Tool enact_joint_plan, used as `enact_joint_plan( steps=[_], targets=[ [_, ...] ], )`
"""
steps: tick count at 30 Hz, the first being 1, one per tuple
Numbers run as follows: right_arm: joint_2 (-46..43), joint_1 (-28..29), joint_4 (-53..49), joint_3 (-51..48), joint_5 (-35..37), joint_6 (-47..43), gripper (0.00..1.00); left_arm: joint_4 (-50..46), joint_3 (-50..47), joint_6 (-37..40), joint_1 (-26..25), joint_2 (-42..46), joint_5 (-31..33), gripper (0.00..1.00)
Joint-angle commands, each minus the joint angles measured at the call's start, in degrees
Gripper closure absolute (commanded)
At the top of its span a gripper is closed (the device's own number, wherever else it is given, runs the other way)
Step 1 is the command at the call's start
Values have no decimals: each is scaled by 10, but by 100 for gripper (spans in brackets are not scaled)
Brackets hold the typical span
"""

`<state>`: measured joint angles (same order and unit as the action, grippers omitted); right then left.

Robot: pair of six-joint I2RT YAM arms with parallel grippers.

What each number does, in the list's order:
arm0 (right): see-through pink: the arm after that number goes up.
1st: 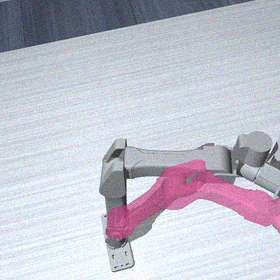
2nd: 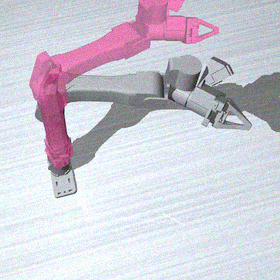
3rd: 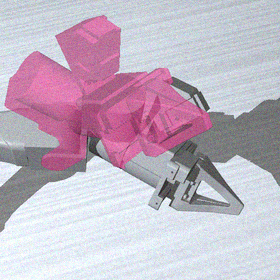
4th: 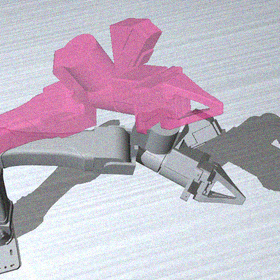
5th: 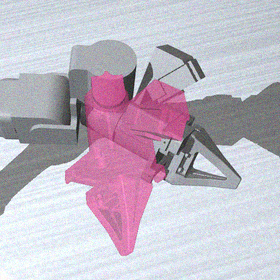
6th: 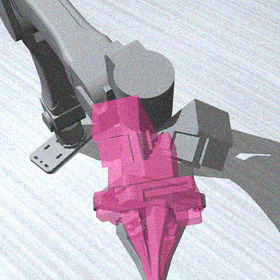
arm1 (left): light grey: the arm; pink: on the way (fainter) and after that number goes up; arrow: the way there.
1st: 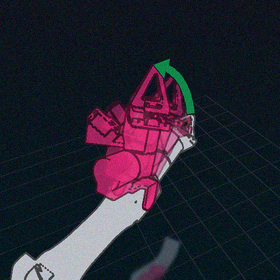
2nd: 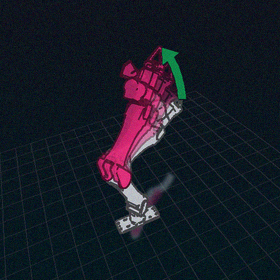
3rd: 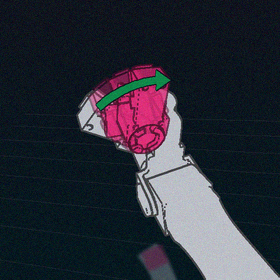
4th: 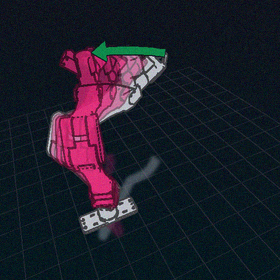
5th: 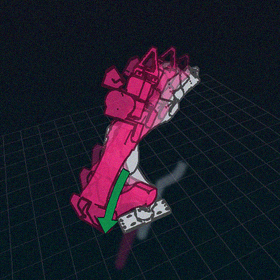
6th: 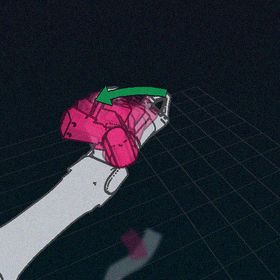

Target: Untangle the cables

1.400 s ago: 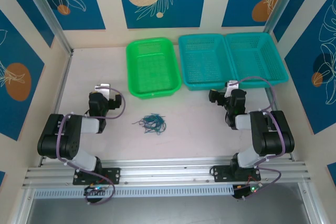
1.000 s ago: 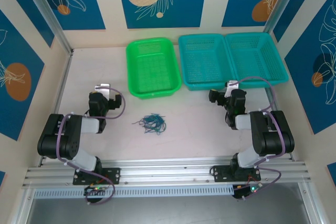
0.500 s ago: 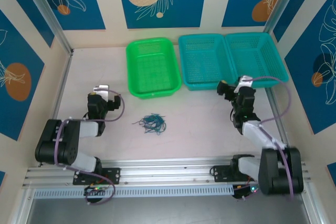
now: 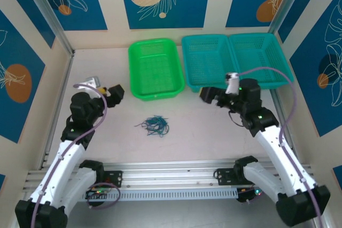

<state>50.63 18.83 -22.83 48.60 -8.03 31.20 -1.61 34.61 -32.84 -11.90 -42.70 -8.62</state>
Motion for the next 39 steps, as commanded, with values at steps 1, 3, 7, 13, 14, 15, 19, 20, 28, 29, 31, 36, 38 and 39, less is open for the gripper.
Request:
enact_joint_plan(
  steps=[1, 3, 7, 13, 14, 15, 19, 20, 28, 29, 31, 36, 38, 39],
  targets=[
    [36, 103, -98, 29, -28, -13, 1, -171, -2, -126, -74, 8, -57, 22],
    [69, 162, -91, 36, -4, -6, 1, -193, -15, -156, -122, 5, -33, 28],
    [155, 252, -49, 48, 53, 18, 1, -190, -70, -223, -166, -31, -8, 34],
    [284, 305, -21, 97, 88, 50, 1, -116, -137, -286, -166, -60, 59, 56],
    [300, 311, -12, 102, 88, 52, 1, -109, -139, -286, -165, -65, 67, 58],
    [316, 316, -3, 108, 88, 55, 1, -101, -142, -287, -164, -71, 74, 60],
    [370, 324, 24, 132, 85, 70, 1, -67, -144, -281, -159, -103, 82, 63],
    [380, 324, 30, 136, 84, 75, 1, -58, -145, -282, -159, -111, 84, 63],
    [445, 326, 45, 179, 74, 84, 1, 17, -140, -292, -152, -204, 75, 62],
    [450, 326, 45, 181, 75, 86, 1, 19, -140, -295, -152, -213, 76, 62],
    [457, 326, 45, 183, 79, 89, 1, 20, -140, -300, -150, -229, 77, 62],
    [471, 327, 46, 183, 80, 93, 1, 30, -147, -304, -148, -254, 75, 63],
    [478, 326, 47, 183, 80, 94, 1, 41, -147, -304, -149, -262, 71, 65],
    [482, 327, 47, 184, 80, 96, 1, 47, -147, -303, -149, -266, 69, 67]
  ],
)
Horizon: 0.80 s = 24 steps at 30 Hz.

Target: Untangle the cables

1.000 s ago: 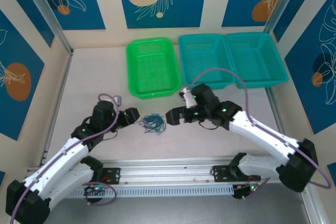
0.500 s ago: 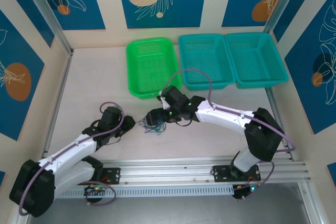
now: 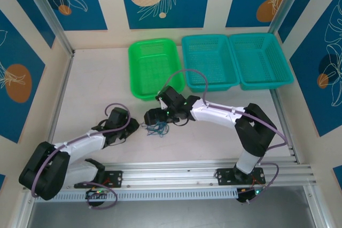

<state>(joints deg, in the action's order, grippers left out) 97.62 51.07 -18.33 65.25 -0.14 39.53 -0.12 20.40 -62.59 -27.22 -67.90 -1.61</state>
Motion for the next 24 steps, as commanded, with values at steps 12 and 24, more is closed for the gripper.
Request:
enact_joint_plan(
  steps=[12, 24],
  targets=[
    [54, 18, -7, 27, 21, 16, 1, 138, -7, -11, 5, -67, -37, 87],
    [61, 3, -76, -13, 153, -8, 48, 79, -24, 12, 7, 78, -7, 100]
  ],
)
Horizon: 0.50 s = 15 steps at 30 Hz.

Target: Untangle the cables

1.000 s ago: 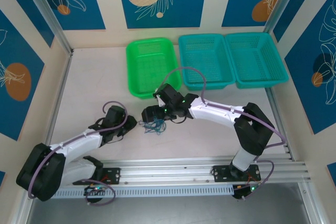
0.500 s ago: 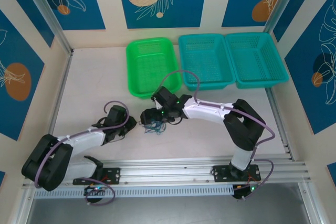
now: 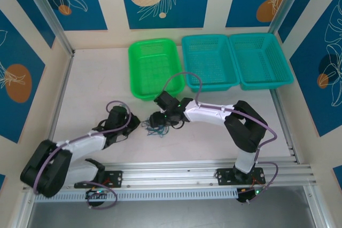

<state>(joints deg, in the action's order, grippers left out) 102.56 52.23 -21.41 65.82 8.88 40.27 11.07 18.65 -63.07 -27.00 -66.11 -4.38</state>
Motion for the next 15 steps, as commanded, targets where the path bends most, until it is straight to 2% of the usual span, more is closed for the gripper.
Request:
enact_joint_plan(
  steps=[1, 2, 3, 7, 10, 12, 15],
  targets=[
    [11, -13, -47, -27, 69, -18, 56, -50, -6, 22, 6, 89, 29, 100],
    [9, -19, -45, -38, 74, -16, 64, -74, -5, 30, 10, 124, 40, 100],
    [3, -28, -42, -52, 75, -12, 67, -104, -2, 39, 15, 161, 51, 100],
    [-53, -81, -7, -132, 76, 28, 72, -247, 34, 89, 45, 284, 107, 100],
    [-103, -104, 3, -166, 80, 31, 72, -297, 55, 124, 68, 324, 103, 100],
    [-128, -100, -8, -160, 85, 11, 68, -295, 59, 136, 73, 320, 79, 100],
    [-141, -76, -24, -123, 74, -25, 47, -245, 56, 143, 73, 283, 10, 100]
  ],
)
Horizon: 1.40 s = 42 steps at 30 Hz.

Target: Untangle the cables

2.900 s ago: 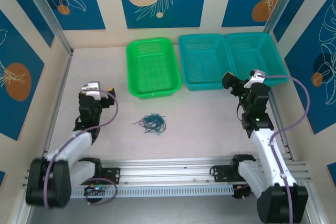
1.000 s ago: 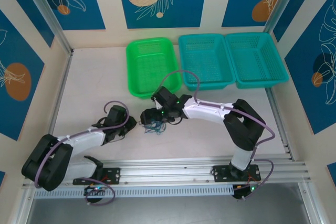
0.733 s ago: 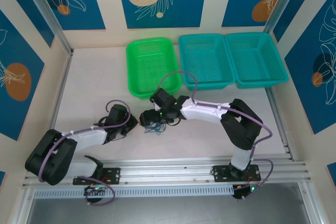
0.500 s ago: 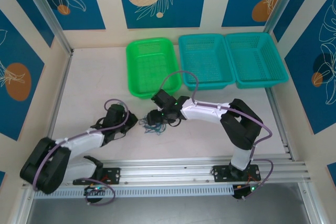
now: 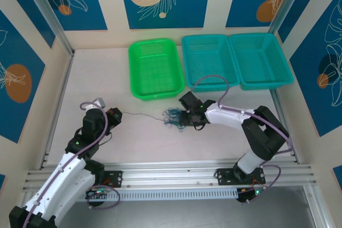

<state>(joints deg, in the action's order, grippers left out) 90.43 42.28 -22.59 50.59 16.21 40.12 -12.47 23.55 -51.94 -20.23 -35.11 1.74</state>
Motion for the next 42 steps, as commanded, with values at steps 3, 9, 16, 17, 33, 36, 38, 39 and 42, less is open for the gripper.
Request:
enact_joint_plan(
  steps=[3, 9, 16, 17, 33, 36, 38, 39, 42],
  targets=[
    [-3, 54, -10, 70, -2, -41, 36, 29, 12, 29, 5, -77, -113, 100],
    [94, 64, -46, 133, 115, -6, 23, -9, 30, 34, 5, -81, -91, 100],
    [161, 30, -58, 124, 126, 2, 29, -146, 62, 74, 5, -11, 42, 100],
    [164, 25, -55, 118, 115, 2, 35, -170, 70, 77, 5, -6, 68, 100],
    [-60, -122, 43, -103, 23, -4, 78, -335, 153, 91, 27, 38, 345, 100],
    [-88, -122, 70, -111, -38, -19, 96, -196, 88, 137, 27, 49, 171, 100],
    [-98, -121, 74, -107, -63, -21, 100, -110, 40, 119, 27, 44, 73, 100],
    [-103, -121, 69, -102, -67, -20, 100, -78, 17, 102, 27, 39, 43, 100],
    [-134, -120, 61, -96, -73, -26, 100, -61, -13, 81, 26, 33, 36, 89]
  ],
)
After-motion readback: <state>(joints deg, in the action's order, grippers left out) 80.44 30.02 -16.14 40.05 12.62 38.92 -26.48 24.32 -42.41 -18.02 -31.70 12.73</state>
